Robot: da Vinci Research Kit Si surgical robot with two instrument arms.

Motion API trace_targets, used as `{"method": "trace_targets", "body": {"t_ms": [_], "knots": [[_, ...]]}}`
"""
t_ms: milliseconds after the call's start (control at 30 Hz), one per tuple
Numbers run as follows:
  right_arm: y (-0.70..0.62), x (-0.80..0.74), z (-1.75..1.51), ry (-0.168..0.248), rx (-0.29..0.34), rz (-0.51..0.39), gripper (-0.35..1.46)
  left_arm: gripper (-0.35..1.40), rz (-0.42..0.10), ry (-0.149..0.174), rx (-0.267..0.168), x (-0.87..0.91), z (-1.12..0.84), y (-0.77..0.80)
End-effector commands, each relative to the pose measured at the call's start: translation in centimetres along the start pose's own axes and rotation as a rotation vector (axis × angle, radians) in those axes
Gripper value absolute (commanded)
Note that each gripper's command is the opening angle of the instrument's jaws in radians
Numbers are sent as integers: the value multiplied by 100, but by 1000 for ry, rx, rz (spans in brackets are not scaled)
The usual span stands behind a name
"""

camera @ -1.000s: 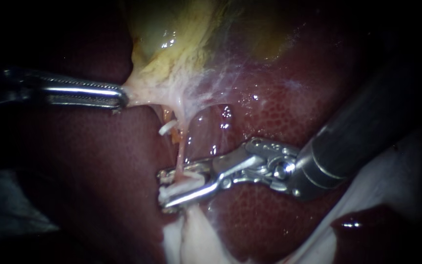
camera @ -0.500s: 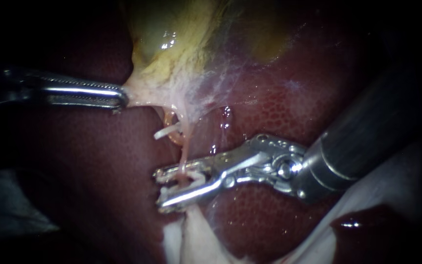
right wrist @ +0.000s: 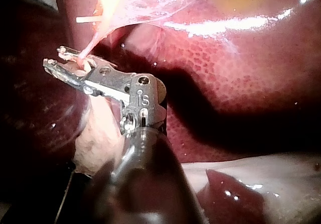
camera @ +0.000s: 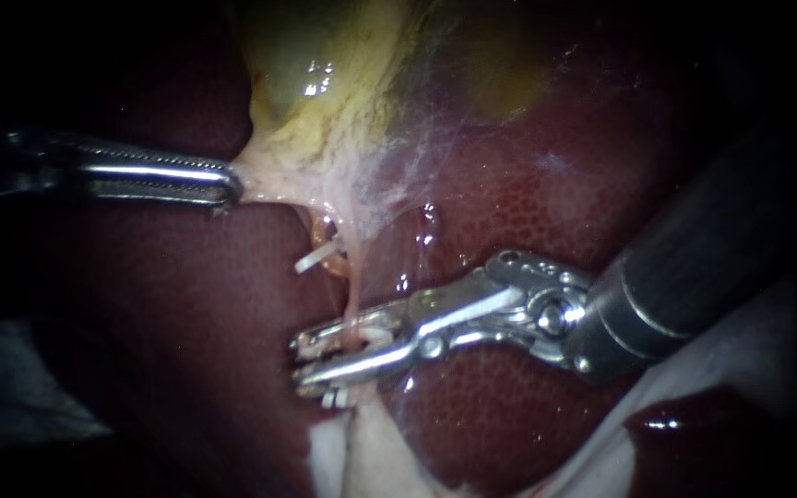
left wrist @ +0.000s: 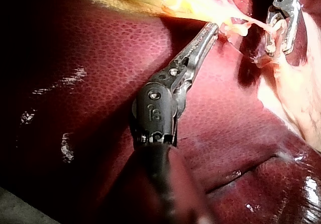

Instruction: Clipping second clip right tube

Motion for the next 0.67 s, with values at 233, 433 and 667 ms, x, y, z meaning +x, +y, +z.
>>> {"method": "trace_targets", "body": {"t_ms": [233, 433, 667], "knots": [[1, -3, -3, -1, 0, 39, -35, -35, 0, 0, 1, 0, 1, 0], [2, -7, -2, -1, 3, 37, -35, -35, 0, 0, 1, 0, 1, 0], [4, -7, -1, -3, 4, 37, -35, -35, 0, 0, 1, 0, 2, -2]]}}
